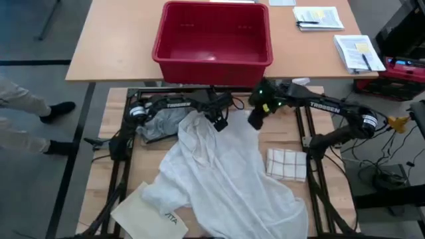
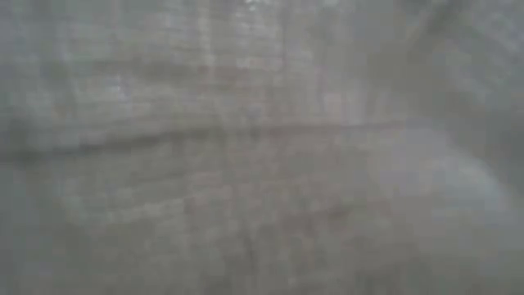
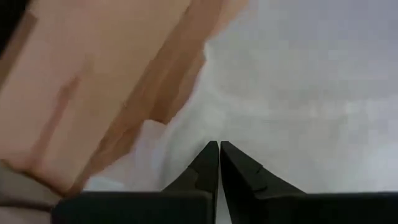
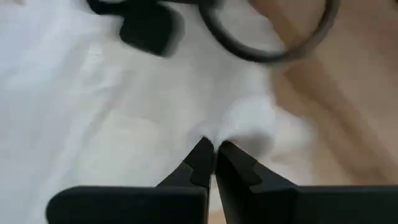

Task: Fold laundry
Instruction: Fold the white long sleeve shirt

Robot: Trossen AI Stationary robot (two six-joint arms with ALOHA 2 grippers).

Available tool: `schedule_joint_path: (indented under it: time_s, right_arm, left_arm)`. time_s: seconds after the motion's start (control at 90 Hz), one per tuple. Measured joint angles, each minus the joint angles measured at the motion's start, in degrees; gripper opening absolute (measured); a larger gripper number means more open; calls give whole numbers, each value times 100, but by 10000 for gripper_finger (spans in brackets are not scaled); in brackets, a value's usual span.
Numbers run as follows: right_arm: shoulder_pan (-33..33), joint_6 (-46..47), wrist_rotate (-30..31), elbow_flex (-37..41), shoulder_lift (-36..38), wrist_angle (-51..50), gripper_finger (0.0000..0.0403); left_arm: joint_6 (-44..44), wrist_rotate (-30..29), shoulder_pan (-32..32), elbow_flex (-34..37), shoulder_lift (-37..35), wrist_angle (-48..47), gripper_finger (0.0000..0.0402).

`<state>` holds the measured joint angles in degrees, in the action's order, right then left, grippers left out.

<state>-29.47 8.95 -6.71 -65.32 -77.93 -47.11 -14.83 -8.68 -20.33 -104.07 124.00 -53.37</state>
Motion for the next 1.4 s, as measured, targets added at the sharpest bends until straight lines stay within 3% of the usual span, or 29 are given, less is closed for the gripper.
schedule_joint_path:
  time_s: [0.044,0.133,0.233,0.433,0.522,0.578,0.767,0.889,1.033,1.122,1.211,1.3,1.4]
  right_arm:
    - [-8,68,443,68,-12,40,0]
    - [-34,-320,-359,131,-9,489,0]
    - [-26,39,955,310,-125,320,0]
    - [-164,-31,775,540,-337,1141,0]
    - [-231,16,1432,561,-378,966,14]
    - [-267,-3,1776,555,-337,922,37]
    - [-393,88,1881,562,-341,629,169]
    - [-397,395,1361,568,-250,577,246]
    - [-265,481,1366,778,289,311,283]
    - [-84,352,1095,1433,759,666,270]
    - [176,259,878,2367,1227,1460,229]
    - [377,505,796,3335,1546,2352,155]
    - [464,1024,669,4073,1659,3387,40]
  left_arm:
    - [11,-10,-49,0,-27,-4,0]
    - [16,-45,-118,-2,-69,-3,0]
    - [26,-43,-136,-2,-124,32,0]
    - [31,-36,-145,-2,-191,-24,0]
    - [16,-34,-143,-2,-209,-38,0]
    - [11,-34,-143,-2,-210,-44,0]
    - [28,-25,-143,31,-212,-55,0]
    - [33,-23,-143,48,-212,-4,0]
    - [-84,7,-175,245,-212,126,0]
    - [-106,24,-204,376,-253,133,0]
    - [-110,24,-220,469,-305,139,0]
    - [-111,23,-219,485,-326,162,0]
    - [-111,33,-219,487,-335,232,0]
